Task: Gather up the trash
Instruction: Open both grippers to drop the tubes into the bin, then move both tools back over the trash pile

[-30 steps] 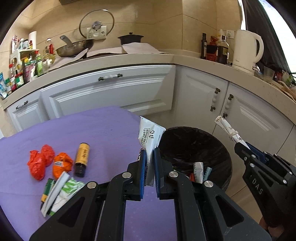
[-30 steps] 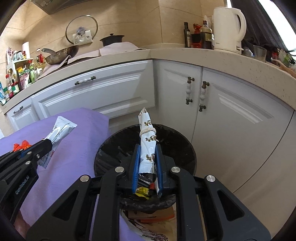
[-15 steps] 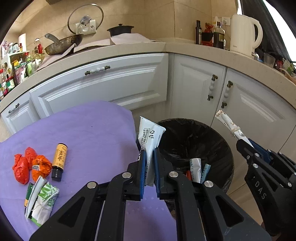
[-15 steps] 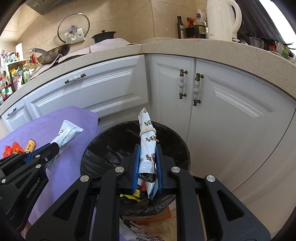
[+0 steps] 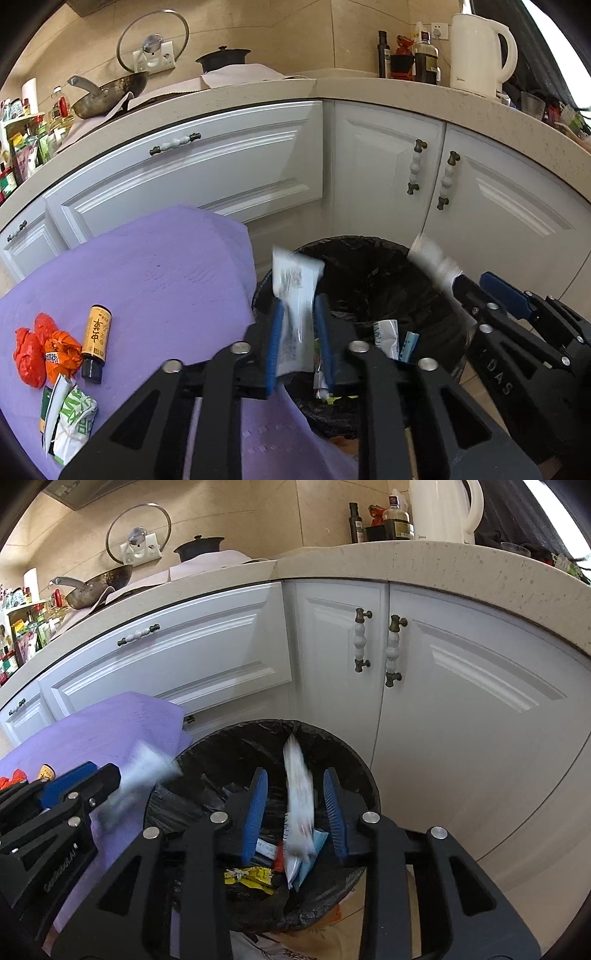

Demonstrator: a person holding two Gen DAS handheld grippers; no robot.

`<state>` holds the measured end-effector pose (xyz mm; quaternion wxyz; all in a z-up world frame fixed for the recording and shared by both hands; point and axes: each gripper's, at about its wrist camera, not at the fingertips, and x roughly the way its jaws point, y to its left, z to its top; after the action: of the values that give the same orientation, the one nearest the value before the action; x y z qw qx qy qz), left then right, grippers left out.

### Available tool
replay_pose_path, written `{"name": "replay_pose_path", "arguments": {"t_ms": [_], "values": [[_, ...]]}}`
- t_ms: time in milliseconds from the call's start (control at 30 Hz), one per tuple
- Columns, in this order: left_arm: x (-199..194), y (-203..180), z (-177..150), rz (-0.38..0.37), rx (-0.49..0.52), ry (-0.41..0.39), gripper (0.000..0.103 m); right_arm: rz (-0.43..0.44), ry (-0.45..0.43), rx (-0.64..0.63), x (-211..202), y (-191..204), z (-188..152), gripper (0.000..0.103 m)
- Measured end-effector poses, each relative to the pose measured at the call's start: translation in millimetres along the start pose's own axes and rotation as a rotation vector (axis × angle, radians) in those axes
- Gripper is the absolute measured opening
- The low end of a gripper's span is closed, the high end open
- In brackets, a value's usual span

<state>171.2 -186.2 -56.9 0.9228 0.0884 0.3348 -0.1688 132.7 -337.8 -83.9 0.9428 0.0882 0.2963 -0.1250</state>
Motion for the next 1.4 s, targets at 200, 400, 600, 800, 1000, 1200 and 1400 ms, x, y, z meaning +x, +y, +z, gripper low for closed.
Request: {"name": "replay_pose_path", "arguments": {"t_ms": [200,400,600,800,1000,1200,1400], "values": [[-5.5,5.0,0.1,0.008,-0.018,-0.012,0.042,0.008,0.005,0.007,-7.9,4.1,0.5,0.031],[-21.6,29.4,-5.4,0.032,-0.057,0.0,0.043,0.076,0.014,0.01,-25.0,26.8,2.5,0.031],[-50.6,72.9,-21.8,0.101,-0.099,0.002,0.048,0.155,0.02,-0.03,-39.8,69.6,-0.7,0.032],[-84.0,128.3,-45.5,0.213,-0.156,-0.007,0.05,0.238,0.044,-0.072,-53.6,122.4,-12.2,0.032],[-110.5,177.1,-73.4,0.326,-0.192,-0.003,0.051,0.305,0.092,-0.108,-61.5,169.1,-28.9,0.032],[-128.5,218.8,-100.0,0.393,-0.245,0.017,0.051,0.359,0.137,-0.158,-67.7,216.5,-45.1,0.032],[-141.9,253.6,-118.3,0.447,-0.291,0.02,0.051,0.395,0.166,-0.192,-75.2,250.9,-60.0,0.037]]}}
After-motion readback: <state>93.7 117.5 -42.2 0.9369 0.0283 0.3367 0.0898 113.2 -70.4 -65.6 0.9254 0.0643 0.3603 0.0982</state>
